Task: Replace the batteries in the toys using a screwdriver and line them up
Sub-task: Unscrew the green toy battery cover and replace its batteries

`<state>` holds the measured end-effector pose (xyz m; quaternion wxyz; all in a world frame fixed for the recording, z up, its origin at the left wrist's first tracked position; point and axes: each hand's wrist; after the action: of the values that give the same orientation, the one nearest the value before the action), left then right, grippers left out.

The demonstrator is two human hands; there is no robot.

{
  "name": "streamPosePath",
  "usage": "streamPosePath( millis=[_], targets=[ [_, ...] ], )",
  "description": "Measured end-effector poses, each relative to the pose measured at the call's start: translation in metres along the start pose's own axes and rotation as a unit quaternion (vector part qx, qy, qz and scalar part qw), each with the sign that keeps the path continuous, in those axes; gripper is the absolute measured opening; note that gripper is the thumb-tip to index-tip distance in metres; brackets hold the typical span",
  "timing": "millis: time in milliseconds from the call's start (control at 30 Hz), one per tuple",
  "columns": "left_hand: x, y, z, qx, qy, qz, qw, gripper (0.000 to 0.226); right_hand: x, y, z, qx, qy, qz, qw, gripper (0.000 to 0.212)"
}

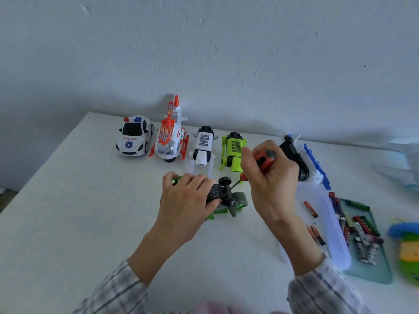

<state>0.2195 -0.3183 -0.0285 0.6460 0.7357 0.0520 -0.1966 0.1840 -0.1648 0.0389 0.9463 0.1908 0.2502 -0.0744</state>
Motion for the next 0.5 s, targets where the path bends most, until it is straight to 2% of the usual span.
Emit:
streamPosePath(
  millis=[500],
  targets=[
    [0.0042,0.0002,-0.0016,0.008,-0.005,-0.023,1.000,0.040,0.0010,-0.0033,0.0040,0.041,0.087,0.043,0.994,0.035]
  ],
)
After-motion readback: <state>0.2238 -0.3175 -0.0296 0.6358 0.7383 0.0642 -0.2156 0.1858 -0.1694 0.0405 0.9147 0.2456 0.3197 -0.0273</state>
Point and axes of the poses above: each hand's wrist, its own x-axis away from the middle knuckle, its own y-axis out of the back of the hand, z = x × y, and after that the axes turned 2 degrees about x, right-handed
